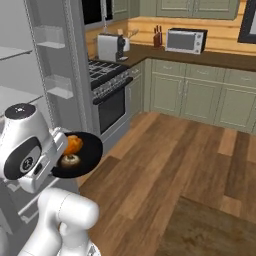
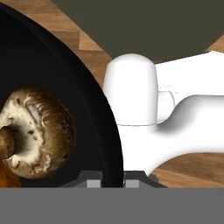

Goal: Pick the chicken drumstick and mushroom from their plates and place them in the bowl. Then put the bowl in the fridge.

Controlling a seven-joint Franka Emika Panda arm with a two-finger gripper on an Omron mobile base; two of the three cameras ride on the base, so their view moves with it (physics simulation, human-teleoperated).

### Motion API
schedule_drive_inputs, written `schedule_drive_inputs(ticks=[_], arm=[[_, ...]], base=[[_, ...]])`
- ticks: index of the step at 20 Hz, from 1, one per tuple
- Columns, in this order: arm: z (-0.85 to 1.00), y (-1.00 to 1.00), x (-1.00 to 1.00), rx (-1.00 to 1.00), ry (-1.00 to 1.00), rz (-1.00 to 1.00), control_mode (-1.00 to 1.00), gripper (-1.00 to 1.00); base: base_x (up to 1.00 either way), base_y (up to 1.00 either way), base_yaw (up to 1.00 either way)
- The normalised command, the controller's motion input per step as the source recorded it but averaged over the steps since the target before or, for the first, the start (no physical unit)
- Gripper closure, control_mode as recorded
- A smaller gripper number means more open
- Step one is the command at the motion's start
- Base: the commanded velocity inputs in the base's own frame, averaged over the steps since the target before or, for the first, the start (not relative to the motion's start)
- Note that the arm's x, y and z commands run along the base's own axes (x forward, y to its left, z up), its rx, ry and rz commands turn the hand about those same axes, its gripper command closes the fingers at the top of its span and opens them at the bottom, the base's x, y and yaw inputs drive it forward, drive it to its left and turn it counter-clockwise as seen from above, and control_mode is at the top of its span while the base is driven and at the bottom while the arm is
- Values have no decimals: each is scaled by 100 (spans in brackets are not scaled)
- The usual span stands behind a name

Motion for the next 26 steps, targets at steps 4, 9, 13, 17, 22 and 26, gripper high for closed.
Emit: schedule_drive_inputs(ticks=[4,9,13,17,22,26], arm=[[0,0,0,0,0,0,100,100],[0,0,0,0,0,0,100,100],[0,0,0,0,0,0,100,100],[0,0,0,0,0,0,100,100],[0,0,0,0,0,0,100,100],[0,0,0,0,0,0,100,100]], base=[[61,0,1],[83,1,5],[61,1,1],[17,2,9],[65,0,11],[61,0,6]])
